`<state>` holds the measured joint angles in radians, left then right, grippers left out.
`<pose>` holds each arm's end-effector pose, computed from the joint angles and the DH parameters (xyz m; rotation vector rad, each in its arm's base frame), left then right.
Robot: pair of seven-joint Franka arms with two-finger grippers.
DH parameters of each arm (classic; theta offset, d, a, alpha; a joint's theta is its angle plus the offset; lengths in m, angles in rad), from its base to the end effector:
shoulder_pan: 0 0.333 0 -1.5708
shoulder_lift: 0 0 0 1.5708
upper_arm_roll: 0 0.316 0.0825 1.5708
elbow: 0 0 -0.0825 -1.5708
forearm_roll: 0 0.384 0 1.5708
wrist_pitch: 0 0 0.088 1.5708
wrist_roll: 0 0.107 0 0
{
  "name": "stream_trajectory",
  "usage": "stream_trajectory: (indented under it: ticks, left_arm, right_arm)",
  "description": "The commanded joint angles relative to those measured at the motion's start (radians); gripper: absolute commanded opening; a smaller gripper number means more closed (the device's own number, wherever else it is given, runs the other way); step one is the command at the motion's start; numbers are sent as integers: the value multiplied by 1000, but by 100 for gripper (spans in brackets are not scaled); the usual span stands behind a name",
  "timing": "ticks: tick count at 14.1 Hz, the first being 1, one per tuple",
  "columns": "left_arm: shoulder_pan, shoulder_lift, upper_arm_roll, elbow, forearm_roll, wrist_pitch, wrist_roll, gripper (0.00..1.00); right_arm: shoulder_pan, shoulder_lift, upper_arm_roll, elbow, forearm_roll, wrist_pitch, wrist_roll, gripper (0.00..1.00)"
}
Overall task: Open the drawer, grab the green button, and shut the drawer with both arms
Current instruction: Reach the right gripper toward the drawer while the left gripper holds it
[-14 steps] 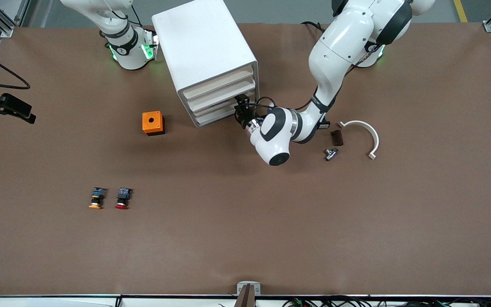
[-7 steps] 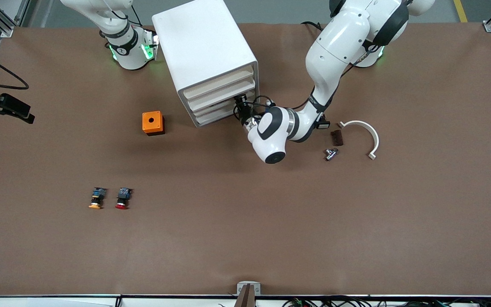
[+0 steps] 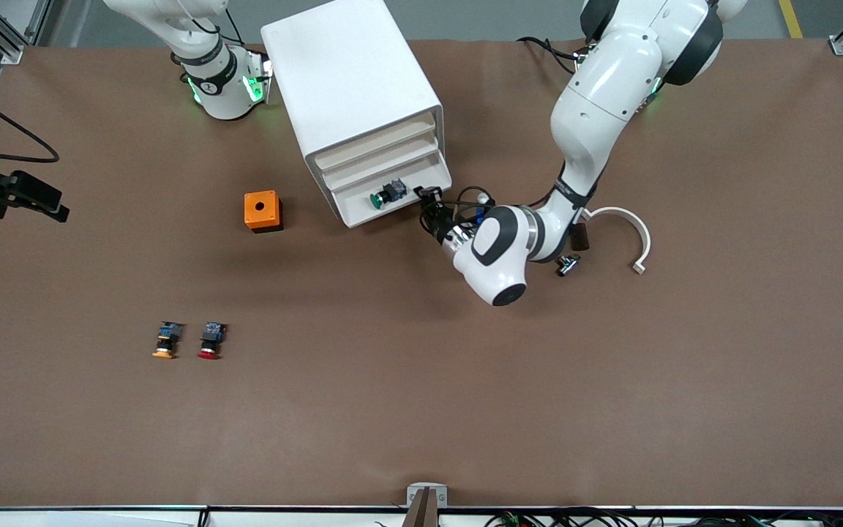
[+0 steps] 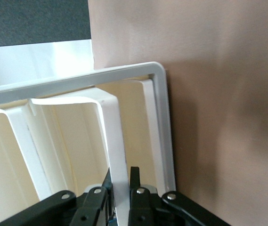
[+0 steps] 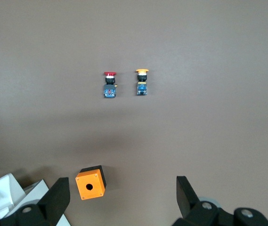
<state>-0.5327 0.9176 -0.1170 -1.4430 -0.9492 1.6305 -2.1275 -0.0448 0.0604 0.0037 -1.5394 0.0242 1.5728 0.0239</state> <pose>0.4822 -0.4545 0.1470 -1.2902 -1.8890 1.4105 0.5724 -0.0210 0.6055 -3.1150 0.1019 0.0417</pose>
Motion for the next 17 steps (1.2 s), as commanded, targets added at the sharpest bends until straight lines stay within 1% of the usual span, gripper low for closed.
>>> stream_trajectory:
  ticks: [1,3,5,11,12,13,14,15,17]
  left_arm:
    - [-7,17,36,41,-2,17,95,15]
    - [-7,38,43,62,-3,26,129,16]
    - [-7,38,48,66,-5,66,141,16]
    - [-6,33,96,66,1,72,170,18]
    - [-6,33,96,64,1,71,178,23]
    - [-6,35,96,64,1,71,182,39]
    - [-7,33,96,64,1,71,182,69]
    - [-7,29,96,62,3,71,181,85]
    - [-3,21,97,64,4,63,181,99]
  right_arm:
    - [20,47,15,2,17,12,-13,100]
    - [71,85,15,4,20,24,-7,100]
    - [97,130,15,2,23,44,55,100]
    - [233,194,15,-10,36,66,454,100]
    - [262,196,15,-16,36,72,535,100]
    - [293,197,15,-18,36,75,609,100]
    - [324,209,13,-18,36,81,689,100]
    - [350,219,15,-19,36,90,759,100]
    - [408,233,15,-43,37,128,925,100]
